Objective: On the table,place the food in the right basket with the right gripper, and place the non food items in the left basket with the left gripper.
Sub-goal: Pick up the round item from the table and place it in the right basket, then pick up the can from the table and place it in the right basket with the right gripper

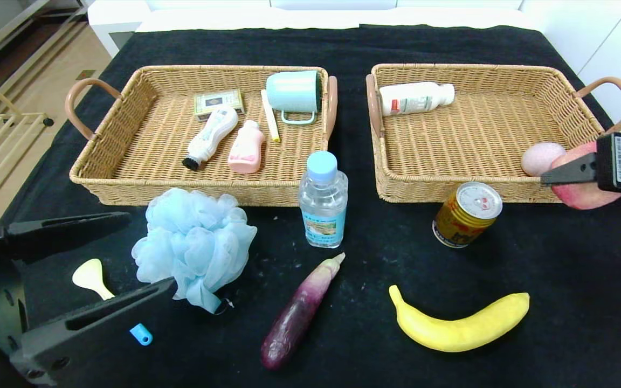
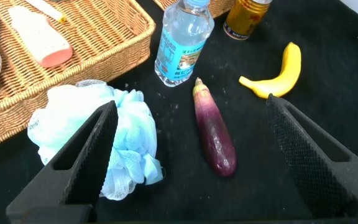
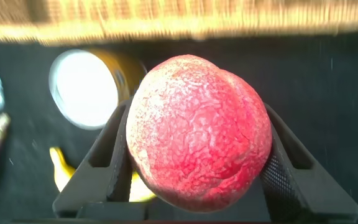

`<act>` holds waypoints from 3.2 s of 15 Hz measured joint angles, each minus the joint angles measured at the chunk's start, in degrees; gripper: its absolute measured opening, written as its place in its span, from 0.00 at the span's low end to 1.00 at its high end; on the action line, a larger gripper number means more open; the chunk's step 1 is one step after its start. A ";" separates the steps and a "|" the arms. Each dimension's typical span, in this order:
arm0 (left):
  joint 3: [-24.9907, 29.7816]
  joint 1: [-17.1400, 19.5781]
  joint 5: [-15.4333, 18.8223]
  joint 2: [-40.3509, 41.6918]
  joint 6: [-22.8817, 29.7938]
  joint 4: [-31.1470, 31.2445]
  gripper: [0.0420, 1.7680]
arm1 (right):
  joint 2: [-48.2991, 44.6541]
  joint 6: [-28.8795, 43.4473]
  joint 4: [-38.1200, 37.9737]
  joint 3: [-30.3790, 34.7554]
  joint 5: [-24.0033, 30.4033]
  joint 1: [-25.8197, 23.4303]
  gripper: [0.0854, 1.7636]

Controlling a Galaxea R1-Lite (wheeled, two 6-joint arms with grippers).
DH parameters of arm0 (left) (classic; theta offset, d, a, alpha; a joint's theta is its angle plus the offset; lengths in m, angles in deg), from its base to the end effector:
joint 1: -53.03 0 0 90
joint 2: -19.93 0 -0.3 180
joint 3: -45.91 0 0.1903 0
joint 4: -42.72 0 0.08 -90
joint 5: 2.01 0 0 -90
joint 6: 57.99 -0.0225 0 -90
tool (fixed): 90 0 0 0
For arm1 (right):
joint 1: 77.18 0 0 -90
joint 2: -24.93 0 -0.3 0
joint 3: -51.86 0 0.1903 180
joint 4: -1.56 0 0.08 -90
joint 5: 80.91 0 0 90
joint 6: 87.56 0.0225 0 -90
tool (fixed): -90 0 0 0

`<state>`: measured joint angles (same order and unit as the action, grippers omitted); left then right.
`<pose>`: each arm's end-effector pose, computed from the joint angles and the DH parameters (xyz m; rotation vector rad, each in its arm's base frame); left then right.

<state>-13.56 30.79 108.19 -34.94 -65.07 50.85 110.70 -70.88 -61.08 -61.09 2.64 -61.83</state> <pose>0.1063 -0.0518 0.2544 0.1189 0.0172 -0.7434 0.2230 0.0586 0.3267 0.1644 0.6241 0.0605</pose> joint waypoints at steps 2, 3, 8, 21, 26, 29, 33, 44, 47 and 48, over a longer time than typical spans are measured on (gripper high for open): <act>0.00 0.00 -0.02 0.00 0.01 -0.02 0.97 | 3.34 -0.17 0.30 -4.47 -0.05 -0.05 0.65; 0.00 0.00 -0.02 0.00 0.00 -0.02 0.97 | 5.32 -0.23 1.08 -6.64 -0.11 -0.28 0.65; -0.11 0.00 0.00 0.41 -0.05 -0.06 0.97 | 13.75 -0.48 17.12 -10.28 -0.83 -2.16 0.65; -0.05 0.00 -0.02 0.71 -0.79 -0.02 0.97 | 25.86 -2.68 37.19 -10.51 -0.90 -6.64 0.65; -0.02 0.00 0.00 0.82 -0.79 -0.06 0.97 | 25.97 -2.68 37.05 -10.20 -1.23 -6.38 0.71; -0.02 0.00 0.00 0.83 -0.79 -0.05 0.97 | 25.81 -3.38 36.85 -10.18 -1.97 -6.18 0.79; -0.07 0.00 0.16 0.83 -0.74 -0.09 0.97 | 24.56 -3.84 36.36 -9.16 -1.97 -5.71 0.86; -0.05 0.00 0.00 0.94 -0.77 -0.02 0.97 | 8.28 -3.89 20.63 -1.49 -1.90 3.30 0.94; -0.09 0.00 0.00 0.96 -0.77 0.00 0.97 | 2.43 -3.84 15.25 2.01 -2.78 7.34 0.95; -0.09 0.00 -0.02 0.99 -0.77 0.05 0.97 | 0.96 -3.75 13.42 2.73 -4.00 8.50 0.95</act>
<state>-13.65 30.79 108.16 -33.96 -65.84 50.90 111.66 -74.64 -47.66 -58.36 -1.36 -53.33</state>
